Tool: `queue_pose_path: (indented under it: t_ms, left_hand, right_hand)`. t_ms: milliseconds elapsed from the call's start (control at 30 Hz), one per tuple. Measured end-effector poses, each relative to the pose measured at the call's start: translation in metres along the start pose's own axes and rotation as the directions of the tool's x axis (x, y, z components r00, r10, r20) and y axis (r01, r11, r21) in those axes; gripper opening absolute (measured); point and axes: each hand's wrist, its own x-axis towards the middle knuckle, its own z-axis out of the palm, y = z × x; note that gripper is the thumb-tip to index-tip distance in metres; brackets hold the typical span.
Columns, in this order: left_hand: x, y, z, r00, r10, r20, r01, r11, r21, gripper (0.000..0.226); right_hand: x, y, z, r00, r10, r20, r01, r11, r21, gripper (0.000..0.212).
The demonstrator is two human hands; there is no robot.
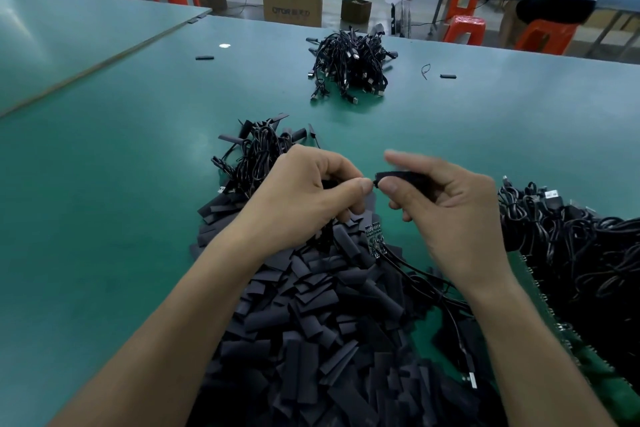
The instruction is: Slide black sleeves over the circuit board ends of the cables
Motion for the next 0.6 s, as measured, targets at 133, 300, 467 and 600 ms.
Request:
queue_pose_path:
  t_ms: [133,300,467,600]
  left_hand:
    - [0.0,0.001,0.002,1.0,-0.011,-0.01,0.011,0.999,-0.036,0.016]
    - [0.0,0.001,0.006,0.999,0.009,-0.044,-0.012,0.999,-0.052,0.016]
    - [0.001,-0.002,0.008,0.998,0.017,-0.068,-0.022,0.997,-0.079,0.014]
    - [0.001,-0.003,0.011,0.998,0.024,-0.06,-0.029,0.995,-0.092,0.013]
  right_hand:
    - [0.002,0.0,-0.001,0.973,0.026,-0.231,-0.008,0.997,0.079,0.03]
    - [-0.001,-0.001,0.009,0.969,0.039,-0.245,0.007,0.983,0.184,0.026]
    - [-0.003,-0.002,0.02,0.976,0.032,-0.214,0.02,0.971,0.237,0.033]
    - [-0.003,-0.002,0.019,0.974,0.063,-0.216,-0.011,0.972,0.235,0.03]
